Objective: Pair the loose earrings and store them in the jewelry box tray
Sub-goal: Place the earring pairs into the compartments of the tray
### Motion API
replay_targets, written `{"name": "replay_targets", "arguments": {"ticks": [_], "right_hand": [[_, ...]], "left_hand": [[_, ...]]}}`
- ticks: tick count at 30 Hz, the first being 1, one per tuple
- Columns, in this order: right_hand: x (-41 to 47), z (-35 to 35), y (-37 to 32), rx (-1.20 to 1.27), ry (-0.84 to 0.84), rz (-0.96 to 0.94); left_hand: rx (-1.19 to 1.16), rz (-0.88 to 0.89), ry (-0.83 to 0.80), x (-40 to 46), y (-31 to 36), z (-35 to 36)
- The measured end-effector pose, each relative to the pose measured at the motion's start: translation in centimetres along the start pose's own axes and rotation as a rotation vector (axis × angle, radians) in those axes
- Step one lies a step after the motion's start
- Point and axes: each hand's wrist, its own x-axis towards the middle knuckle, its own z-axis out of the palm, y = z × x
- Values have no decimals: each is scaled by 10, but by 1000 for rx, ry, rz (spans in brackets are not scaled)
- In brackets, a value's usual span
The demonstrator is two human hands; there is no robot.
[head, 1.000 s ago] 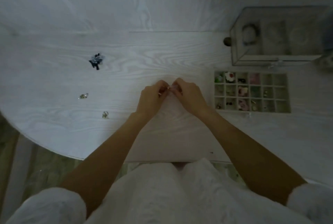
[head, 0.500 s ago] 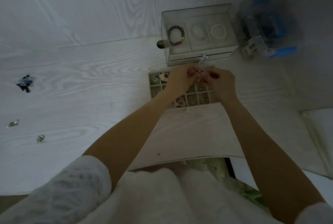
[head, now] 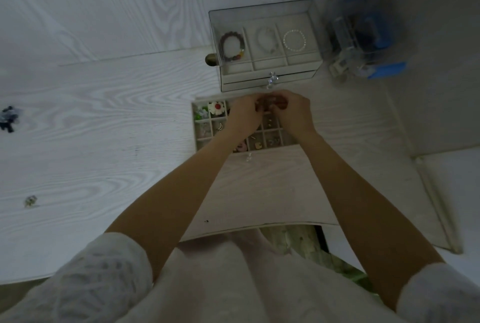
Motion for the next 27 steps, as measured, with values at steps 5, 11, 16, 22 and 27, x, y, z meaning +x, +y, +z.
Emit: {"name": "replay_targets", "arguments": {"ticks": [5, 11, 16, 22, 27], "right_hand": [[-5, 2, -3, -68, -22, -42], [-9, 3, -4, -267, -25, -184], [-14, 4, -4, -400, 16, -215], [-17, 7, 8, -459, -152, -227], [-19, 1, 13, -415, -163, -216]], "left_hand": [[42, 67, 11, -10, -8, -8], [153, 158, 47, -29, -26, -23], [383, 278, 12, -31, -29, -23], [599, 335, -68, -24, -28, -9], [567, 317, -79, -24, -25, -9]]}}
